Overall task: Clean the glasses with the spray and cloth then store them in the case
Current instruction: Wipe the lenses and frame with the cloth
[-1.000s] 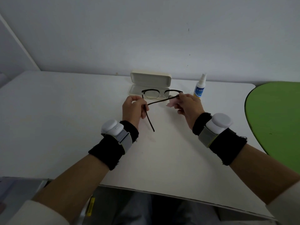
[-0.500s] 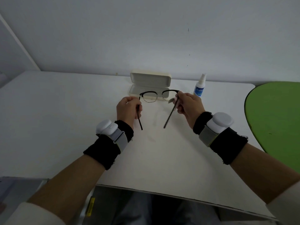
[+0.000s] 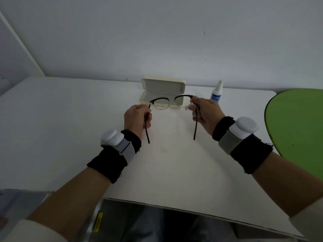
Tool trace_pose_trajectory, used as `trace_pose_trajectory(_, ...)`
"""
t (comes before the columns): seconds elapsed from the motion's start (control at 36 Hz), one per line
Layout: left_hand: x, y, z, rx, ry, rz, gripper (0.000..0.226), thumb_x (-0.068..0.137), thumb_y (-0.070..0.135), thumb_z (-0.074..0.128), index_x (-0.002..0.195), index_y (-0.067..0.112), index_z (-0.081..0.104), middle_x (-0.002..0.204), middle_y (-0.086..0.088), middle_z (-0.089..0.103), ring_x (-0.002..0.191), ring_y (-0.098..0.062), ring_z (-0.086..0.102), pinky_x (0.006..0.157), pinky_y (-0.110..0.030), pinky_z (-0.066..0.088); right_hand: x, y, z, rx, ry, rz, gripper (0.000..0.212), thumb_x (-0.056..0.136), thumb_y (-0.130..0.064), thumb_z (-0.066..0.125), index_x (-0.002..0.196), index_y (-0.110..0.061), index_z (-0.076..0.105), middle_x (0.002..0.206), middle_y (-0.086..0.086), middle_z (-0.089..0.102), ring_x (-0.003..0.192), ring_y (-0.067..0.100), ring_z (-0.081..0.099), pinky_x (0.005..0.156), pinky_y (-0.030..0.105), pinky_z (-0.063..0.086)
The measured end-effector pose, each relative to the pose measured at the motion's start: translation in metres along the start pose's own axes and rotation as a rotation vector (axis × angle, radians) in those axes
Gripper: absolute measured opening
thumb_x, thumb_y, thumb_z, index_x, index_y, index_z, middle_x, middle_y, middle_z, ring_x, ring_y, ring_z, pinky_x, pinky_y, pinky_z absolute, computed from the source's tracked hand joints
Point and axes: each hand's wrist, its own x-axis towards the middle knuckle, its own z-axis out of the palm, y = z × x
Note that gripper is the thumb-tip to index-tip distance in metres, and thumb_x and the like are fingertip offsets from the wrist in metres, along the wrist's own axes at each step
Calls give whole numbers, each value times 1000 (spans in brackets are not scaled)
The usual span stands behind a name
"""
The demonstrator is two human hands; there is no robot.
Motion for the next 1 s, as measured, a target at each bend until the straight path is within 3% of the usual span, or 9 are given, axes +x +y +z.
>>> trace_pose_trajectory(0.19, 0, -5, -4, 115, 35, 59, 10, 82, 17, 63, 81, 9, 60, 58, -8, 63, 45, -23, 43, 47, -30, 34, -2, -7, 4, 84, -48, -17, 25, 100, -16, 49, 77, -12, 58, 50, -3, 56, 38, 10, 42, 44, 18, 38)
trace_pose_trajectory(0.31, 1, -3, -3, 172, 114, 152, 16, 82, 23, 70, 81, 8, 64, 65, -4, 61, 42, -15, 42, 43, -23, 33, -5, -12, 6, 103, -78, 5, 25, 100, -14, 49, 76, -11, 57, 47, -3, 53, 39, 9, 41, 44, 20, 37)
trace_pose_trajectory(0.36, 2, -1, -3, 205, 119, 229, 15, 82, 23, 72, 83, 9, 67, 69, -2, 61, 46, -11, 45, 47, -23, 36, -6, -14, 7, 97, -110, 10, 24, 100, -15, 49, 79, -10, 57, 47, -4, 53, 39, 9, 40, 44, 20, 36)
trace_pose_trajectory(0.53, 3, 5, 2, 426, -37, 482, 13, 82, 23, 73, 95, 21, 75, 85, 8, 69, 70, 3, 55, 66, -10, 44, -11, -17, 16, 71, -217, 17, 24, 100, -14, 50, 78, -9, 57, 48, -3, 49, 45, 11, 35, 45, 21, 31)
trace_pose_trajectory(0.61, 4, 7, 3, 529, -146, 559, 14, 83, 24, 74, 97, 21, 75, 86, 7, 69, 66, 1, 51, 65, -6, 41, -14, -21, 20, 61, -255, 25, 25, 101, -15, 49, 78, -9, 56, 47, -1, 47, 40, 10, 36, 40, 21, 31)
trace_pose_trajectory(0.75, 4, 5, 3, 591, -241, 566, 13, 84, 18, 73, 96, 22, 76, 86, 4, 68, 62, -3, 51, 58, -12, 42, -17, -26, 22, 80, -256, 70, 24, 100, -14, 51, 77, -8, 55, 50, 2, 45, 37, 11, 35, 37, 21, 31)
trace_pose_trajectory(1.0, 4, 9, 3, 640, -294, 568, 12, 82, 16, 75, 93, 17, 77, 86, -4, 69, 77, -24, 64, 71, -34, 51, -19, -33, 25, 143, -348, 143, 20, 102, -15, 45, 85, -7, 52, 48, -1, 43, 36, 10, 30, 38, 21, 23)
